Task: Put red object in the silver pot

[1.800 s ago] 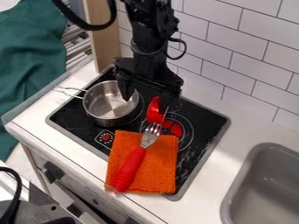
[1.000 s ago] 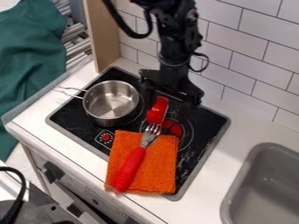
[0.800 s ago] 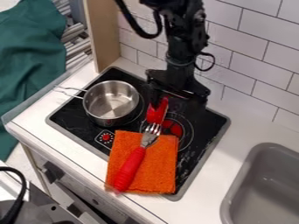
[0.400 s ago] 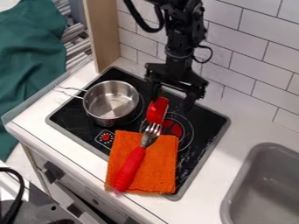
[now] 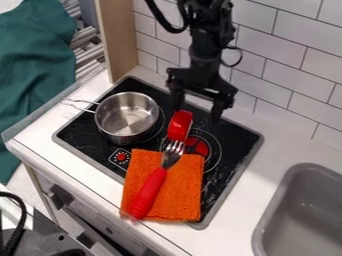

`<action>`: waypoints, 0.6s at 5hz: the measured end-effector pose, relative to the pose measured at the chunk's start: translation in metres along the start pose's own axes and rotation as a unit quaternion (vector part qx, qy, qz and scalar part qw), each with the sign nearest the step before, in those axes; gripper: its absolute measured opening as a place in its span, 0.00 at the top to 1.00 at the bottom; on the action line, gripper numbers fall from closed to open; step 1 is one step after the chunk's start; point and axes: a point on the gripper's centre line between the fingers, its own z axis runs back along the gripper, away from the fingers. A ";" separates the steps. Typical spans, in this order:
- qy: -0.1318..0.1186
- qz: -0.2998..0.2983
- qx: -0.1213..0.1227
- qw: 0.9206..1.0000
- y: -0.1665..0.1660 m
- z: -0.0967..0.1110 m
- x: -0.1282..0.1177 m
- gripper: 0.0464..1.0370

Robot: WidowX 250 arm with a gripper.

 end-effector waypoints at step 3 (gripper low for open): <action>0.031 0.005 0.003 0.999 0.010 -0.023 -0.002 0.10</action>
